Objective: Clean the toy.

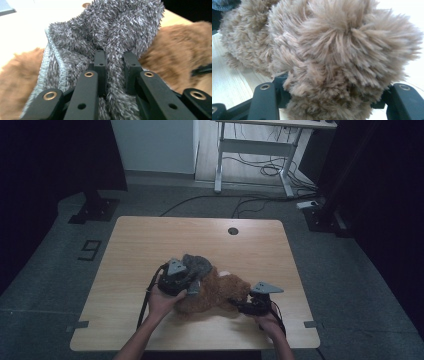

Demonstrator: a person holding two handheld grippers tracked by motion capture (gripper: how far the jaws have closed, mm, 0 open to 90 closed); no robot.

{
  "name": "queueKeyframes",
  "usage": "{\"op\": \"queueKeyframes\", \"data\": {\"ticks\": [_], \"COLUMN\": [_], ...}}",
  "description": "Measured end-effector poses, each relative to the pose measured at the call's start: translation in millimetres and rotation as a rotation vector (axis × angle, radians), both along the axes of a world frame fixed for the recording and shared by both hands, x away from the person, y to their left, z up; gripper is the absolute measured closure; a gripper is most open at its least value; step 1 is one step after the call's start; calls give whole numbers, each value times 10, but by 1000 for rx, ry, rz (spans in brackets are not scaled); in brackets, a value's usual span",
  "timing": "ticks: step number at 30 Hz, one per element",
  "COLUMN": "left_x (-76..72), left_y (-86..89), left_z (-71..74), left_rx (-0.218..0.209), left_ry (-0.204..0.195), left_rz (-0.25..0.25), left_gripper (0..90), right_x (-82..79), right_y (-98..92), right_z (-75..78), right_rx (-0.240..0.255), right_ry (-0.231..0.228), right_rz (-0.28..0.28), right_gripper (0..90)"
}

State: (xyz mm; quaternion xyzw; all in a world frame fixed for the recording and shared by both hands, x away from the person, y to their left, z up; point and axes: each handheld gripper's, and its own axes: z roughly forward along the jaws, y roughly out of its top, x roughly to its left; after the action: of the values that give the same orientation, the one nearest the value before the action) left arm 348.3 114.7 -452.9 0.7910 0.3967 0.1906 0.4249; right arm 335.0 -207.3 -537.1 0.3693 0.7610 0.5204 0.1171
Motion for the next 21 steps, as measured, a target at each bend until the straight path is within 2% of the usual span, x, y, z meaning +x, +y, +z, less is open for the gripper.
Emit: {"op": "queueKeyframes", "data": {"ticks": [1, 5, 9, 11, 12, 13, 14, 17, 18, 19, 20, 21], "left_x": [-4, -11, -42, -93, -93, -117, -117, -120, -118, -126, -126, -141], "left_y": [94, 183, 166, 37, 37, -86, -86, -308, -459, -544, -544, -633], "left_z": [-23, -38, -2, 81, 81, 120, 120, 137, 137, 128, 128, 113], "left_rx": [0, 4, 1, 6, 6, 6, 6, -3, -21, -20, -20, 1], "left_ry": [-1, 3, 3, -7, -7, -15, -15, -5, 15, 18, 18, 8], "left_rz": [21, 30, 33, 13, 13, -8, -8, -52, -94, -114, -114, -124], "left_gripper": [765, 765, 765, 765, 765, 765, 765, 764, 765, 764, 764, 764], "right_x": [1, 4, 5, 8, 8, 12, 12, 11, 11, 12, 12, 13], "right_y": [0, 1, 3, -5, -5, -9, -9, -8, -5, -4, -4, -4], "right_z": [-1, -1, 0, -4, -4, -9, -9, -8, -7, -7, -7, -7], "right_rx": [2, 2, 0, 0, 0, 3, 3, 0, 2, 2, 2, 3], "right_ry": [1, 0, 1, 5, 5, 7, 7, 8, 10, 11, 11, 11], "right_rz": [-1, 0, -1, -2, -2, -5, -5, -7, -11, -12, -12, -12], "right_gripper": [372, 372, 373, 374, 374, 375, 375, 375, 375, 375, 375, 376]}}
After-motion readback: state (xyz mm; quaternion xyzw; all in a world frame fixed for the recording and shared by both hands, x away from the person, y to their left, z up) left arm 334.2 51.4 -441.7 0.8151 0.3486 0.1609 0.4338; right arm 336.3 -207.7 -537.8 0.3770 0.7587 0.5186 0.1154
